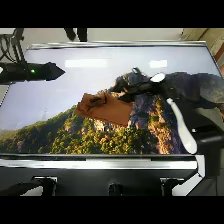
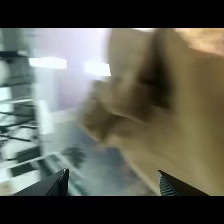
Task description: Fold the shirts.
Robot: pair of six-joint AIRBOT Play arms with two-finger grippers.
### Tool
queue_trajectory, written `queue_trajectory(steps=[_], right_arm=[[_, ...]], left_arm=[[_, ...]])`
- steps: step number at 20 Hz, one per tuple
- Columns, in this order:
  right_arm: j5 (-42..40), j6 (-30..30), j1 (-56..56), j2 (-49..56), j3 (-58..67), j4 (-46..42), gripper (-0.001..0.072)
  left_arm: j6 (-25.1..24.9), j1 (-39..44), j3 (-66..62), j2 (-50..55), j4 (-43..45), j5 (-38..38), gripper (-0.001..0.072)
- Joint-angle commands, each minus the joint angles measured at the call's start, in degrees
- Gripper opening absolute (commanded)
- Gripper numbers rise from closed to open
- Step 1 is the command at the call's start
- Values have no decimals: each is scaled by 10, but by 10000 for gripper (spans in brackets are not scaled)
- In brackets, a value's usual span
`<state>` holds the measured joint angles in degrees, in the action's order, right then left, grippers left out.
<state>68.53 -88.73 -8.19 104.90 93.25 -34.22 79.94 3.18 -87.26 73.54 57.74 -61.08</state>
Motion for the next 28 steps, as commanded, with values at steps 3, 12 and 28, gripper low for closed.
queue_trajectory(steps=[3, 12, 28], right_arm=[[99, -126, 52, -18, -62, -258, 599], [-59, -10, -38, 8, -75, -70, 40], [159, -114, 556, -272, 41, -188, 40]], left_arm=[[0, 2, 9, -1, 49, -21, 38], [6, 11, 9, -1, 42, -22, 38], [-5, 11, 9, 2, 43, -20, 38]])
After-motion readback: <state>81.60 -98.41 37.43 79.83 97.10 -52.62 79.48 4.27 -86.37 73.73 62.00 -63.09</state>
